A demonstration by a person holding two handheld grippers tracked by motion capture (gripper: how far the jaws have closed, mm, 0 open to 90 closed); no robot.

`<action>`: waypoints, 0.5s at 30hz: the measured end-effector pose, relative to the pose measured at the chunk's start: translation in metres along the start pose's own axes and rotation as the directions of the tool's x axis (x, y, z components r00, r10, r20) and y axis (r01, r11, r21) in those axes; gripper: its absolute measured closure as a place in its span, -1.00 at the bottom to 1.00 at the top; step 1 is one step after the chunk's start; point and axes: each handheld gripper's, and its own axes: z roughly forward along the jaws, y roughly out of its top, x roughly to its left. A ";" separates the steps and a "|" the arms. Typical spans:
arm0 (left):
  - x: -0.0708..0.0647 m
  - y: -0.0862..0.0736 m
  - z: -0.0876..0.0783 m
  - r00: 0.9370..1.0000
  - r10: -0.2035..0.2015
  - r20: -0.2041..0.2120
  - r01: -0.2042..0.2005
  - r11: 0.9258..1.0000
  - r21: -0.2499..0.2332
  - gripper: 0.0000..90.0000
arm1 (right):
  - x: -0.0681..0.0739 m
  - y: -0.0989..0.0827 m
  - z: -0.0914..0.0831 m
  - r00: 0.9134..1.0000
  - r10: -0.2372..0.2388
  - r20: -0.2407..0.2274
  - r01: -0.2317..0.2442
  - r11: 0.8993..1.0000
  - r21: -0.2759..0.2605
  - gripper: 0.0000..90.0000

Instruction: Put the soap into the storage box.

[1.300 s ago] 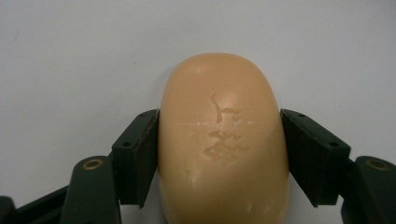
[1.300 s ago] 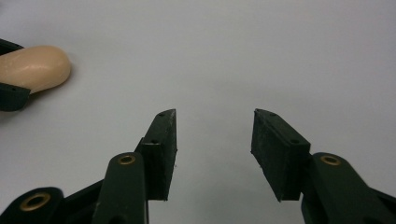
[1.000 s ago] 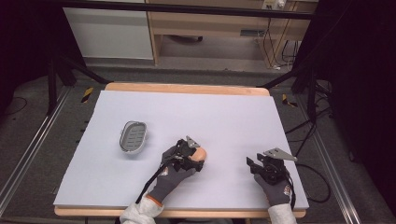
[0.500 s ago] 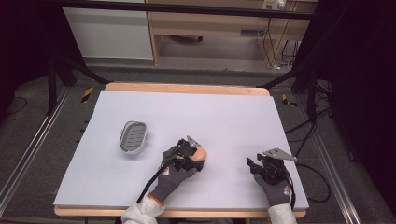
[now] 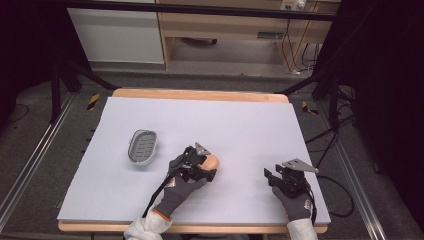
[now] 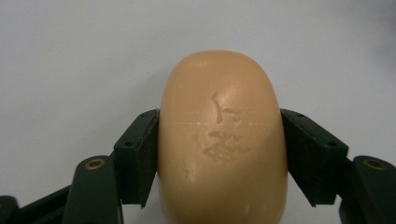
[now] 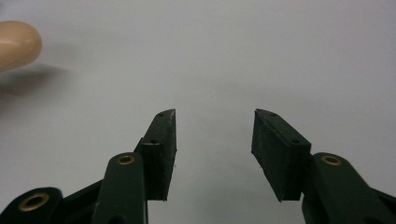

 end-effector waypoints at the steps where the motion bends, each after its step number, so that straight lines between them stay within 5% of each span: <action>1: 0.000 0.000 -0.002 1.000 0.001 0.001 -0.001 1.000 -0.005 -0.29 | 0.000 0.000 0.000 1.000 -0.002 0.003 0.002 1.000 0.000 0.11; 15: 0.010 -0.002 -0.031 1.000 -0.010 0.008 0.011 0.999 -0.044 -0.29 | 0.000 0.000 0.000 1.000 -0.006 0.006 0.006 1.000 -0.001 0.11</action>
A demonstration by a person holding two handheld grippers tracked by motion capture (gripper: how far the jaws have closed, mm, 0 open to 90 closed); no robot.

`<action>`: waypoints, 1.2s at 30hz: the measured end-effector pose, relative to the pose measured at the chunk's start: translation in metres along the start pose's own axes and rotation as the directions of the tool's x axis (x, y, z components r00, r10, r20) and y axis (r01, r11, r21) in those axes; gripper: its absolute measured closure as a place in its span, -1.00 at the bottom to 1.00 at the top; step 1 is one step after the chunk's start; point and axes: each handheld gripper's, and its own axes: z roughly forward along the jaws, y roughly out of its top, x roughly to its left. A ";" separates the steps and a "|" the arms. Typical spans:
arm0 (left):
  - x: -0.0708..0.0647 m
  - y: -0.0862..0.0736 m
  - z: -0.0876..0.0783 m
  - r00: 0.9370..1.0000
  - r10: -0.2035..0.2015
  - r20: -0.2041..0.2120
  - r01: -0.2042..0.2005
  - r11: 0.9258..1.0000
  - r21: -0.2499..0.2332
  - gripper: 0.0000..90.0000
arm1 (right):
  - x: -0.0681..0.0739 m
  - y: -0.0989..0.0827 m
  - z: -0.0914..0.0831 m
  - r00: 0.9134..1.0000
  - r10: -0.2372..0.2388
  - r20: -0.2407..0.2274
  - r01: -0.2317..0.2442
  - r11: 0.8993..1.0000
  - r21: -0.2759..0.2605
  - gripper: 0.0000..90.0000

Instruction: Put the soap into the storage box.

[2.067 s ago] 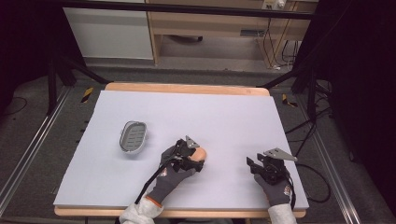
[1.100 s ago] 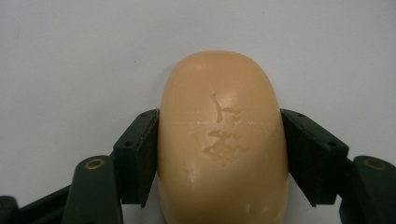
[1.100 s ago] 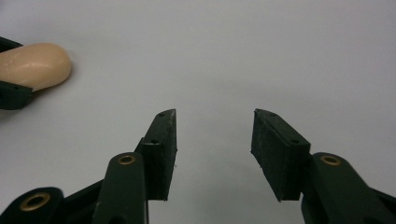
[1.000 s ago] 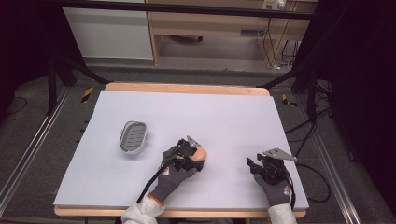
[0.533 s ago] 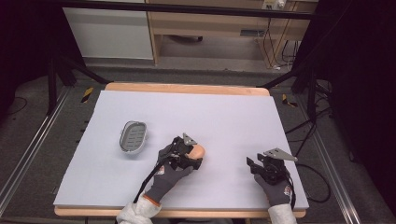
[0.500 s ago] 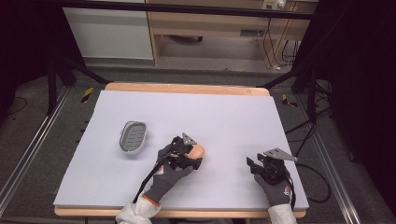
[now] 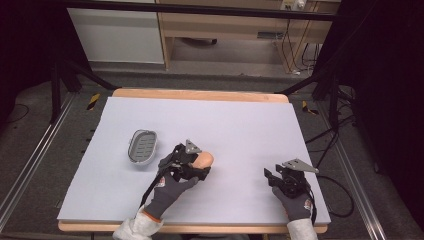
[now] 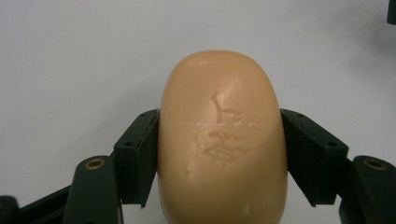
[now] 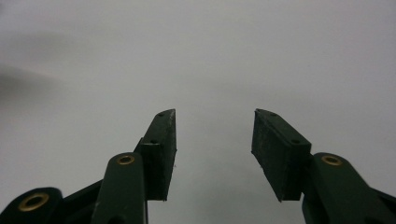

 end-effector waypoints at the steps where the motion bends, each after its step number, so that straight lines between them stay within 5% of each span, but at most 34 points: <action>1: 0.002 0.000 -0.004 1.000 -0.003 0.002 0.003 1.000 -0.009 -0.29 | 0.000 0.000 0.000 1.000 0.003 -0.001 -0.003 1.000 0.001 0.11; 36: 0.042 -0.010 -0.057 0.996 -0.067 -0.050 0.063 0.994 -0.086 -0.29 | 0.001 0.000 0.000 1.000 0.003 0.000 -0.003 1.000 0.001 0.11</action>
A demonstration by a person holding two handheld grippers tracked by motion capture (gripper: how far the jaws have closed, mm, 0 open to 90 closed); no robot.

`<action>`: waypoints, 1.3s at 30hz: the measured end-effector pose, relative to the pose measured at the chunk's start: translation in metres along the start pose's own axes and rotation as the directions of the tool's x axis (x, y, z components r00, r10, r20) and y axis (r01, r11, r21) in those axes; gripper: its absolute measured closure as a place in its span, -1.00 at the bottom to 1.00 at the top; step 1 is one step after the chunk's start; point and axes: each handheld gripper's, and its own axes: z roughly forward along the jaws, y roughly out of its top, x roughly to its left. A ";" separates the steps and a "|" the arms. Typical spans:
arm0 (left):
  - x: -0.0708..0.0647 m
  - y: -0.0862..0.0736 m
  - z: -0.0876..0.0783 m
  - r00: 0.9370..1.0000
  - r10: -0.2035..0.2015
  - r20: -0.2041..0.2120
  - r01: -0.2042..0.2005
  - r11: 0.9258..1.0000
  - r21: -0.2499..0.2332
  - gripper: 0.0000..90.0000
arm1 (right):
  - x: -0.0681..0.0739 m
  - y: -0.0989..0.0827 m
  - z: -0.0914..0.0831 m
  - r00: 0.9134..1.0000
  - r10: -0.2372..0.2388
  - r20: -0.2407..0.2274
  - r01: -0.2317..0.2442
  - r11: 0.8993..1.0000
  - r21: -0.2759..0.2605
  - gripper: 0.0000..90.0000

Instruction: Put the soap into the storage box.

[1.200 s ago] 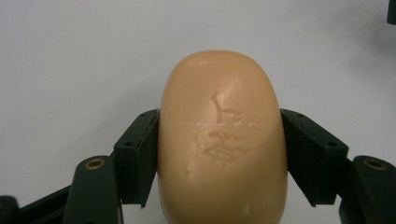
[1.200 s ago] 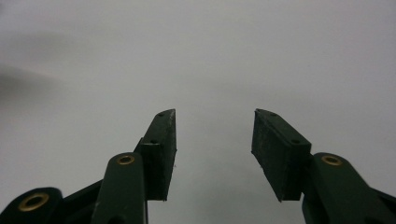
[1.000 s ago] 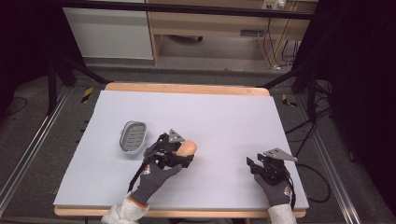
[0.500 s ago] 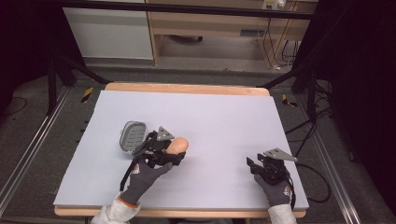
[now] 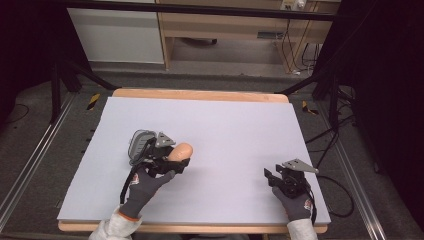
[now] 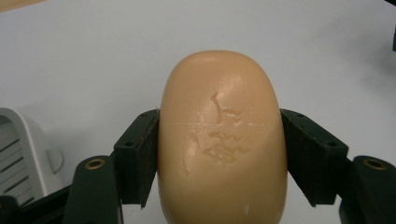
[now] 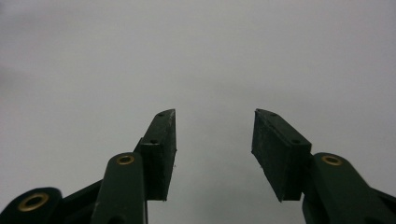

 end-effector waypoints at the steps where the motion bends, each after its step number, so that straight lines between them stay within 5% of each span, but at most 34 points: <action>1: 0.004 0.000 -0.003 1.000 -0.005 -0.007 0.005 1.000 -0.005 -0.29 | 0.000 0.000 0.000 1.000 -0.001 0.000 0.001 1.000 0.000 0.11; 14: 0.030 0.003 -0.020 0.998 -0.047 -0.050 0.045 0.998 -0.036 -0.29 | 0.000 0.000 0.000 1.000 0.000 -0.001 0.000 1.000 0.003 0.11; 39: 0.072 -0.002 -0.018 0.985 -0.130 -0.111 0.124 0.991 -0.055 -0.29 | 0.000 0.000 0.001 1.000 -0.001 -0.005 0.001 1.000 0.002 0.11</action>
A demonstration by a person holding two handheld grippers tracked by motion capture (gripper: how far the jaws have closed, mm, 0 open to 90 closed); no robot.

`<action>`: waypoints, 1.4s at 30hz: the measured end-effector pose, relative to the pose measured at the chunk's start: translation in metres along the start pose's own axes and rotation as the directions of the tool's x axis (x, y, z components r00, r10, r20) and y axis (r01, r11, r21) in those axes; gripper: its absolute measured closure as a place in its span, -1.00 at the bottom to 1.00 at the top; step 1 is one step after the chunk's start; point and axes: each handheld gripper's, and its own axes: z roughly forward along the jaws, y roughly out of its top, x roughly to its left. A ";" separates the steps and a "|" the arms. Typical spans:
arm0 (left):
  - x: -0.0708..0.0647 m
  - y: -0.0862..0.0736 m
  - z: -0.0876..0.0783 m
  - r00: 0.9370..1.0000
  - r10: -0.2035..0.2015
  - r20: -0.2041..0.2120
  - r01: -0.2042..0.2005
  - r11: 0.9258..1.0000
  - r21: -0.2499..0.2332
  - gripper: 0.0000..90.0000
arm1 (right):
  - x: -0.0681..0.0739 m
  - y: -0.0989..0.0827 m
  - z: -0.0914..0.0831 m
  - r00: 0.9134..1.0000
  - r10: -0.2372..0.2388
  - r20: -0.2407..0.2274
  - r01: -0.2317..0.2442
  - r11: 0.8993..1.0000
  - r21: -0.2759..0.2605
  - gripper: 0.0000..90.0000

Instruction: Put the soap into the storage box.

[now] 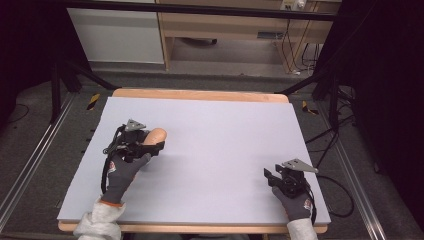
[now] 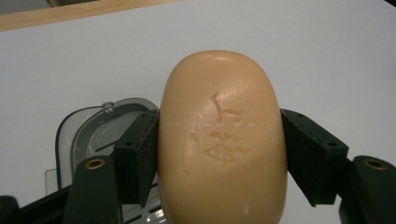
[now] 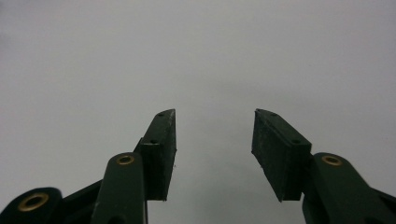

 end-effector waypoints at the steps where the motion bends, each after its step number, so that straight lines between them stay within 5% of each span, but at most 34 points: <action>1: 0.001 0.000 0.000 1.000 0.000 -0.003 0.000 1.000 0.001 -0.29 | 0.000 0.000 0.000 1.000 0.000 0.000 0.000 1.000 0.000 0.11; 24: 0.034 -0.012 0.006 0.996 -0.066 -0.066 0.067 0.998 0.001 -0.29 | 0.002 0.000 0.002 1.000 -0.006 0.001 0.006 1.000 0.006 0.11; 42: 0.040 -0.022 0.020 0.993 -0.072 -0.094 0.076 0.996 0.040 -0.29 | 0.002 0.000 0.003 1.000 -0.005 0.000 0.005 1.000 0.011 0.11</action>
